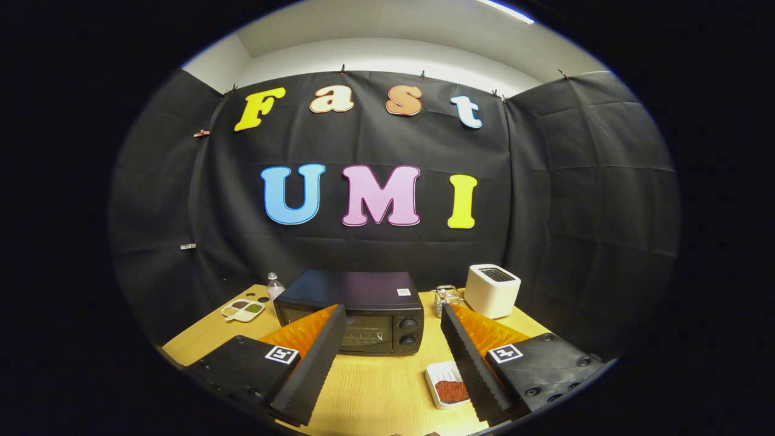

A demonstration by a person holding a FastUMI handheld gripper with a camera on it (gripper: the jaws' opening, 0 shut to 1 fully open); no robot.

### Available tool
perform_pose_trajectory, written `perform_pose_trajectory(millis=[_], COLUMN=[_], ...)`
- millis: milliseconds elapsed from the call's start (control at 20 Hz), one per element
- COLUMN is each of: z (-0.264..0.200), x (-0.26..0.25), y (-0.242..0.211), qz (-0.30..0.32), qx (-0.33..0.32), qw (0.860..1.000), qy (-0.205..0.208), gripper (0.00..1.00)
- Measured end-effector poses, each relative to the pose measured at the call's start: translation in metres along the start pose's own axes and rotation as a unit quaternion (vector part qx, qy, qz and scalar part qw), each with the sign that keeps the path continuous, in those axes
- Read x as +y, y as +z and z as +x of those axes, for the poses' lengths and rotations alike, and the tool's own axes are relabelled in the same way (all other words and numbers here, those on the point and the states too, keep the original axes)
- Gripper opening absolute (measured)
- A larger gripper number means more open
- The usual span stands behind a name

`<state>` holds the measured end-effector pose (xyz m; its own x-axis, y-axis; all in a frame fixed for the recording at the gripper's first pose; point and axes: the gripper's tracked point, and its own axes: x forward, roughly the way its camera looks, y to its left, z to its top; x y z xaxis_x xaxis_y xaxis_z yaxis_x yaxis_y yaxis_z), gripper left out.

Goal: Open the toaster oven, put the food inside, and close the toaster oven door.

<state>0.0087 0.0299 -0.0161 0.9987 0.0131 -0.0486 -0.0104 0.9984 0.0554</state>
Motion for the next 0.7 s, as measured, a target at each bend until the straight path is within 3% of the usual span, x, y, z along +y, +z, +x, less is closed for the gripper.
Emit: perform_pose_trajectory(millis=[450,700], z=[0.007,0.036], x=[0.011,0.031], y=[-0.021,-0.015], qz=[0.026,0.020], qx=[0.033,0.029], qw=[0.999,0.999], qy=[-0.008,0.001], gripper=[0.97,0.97])
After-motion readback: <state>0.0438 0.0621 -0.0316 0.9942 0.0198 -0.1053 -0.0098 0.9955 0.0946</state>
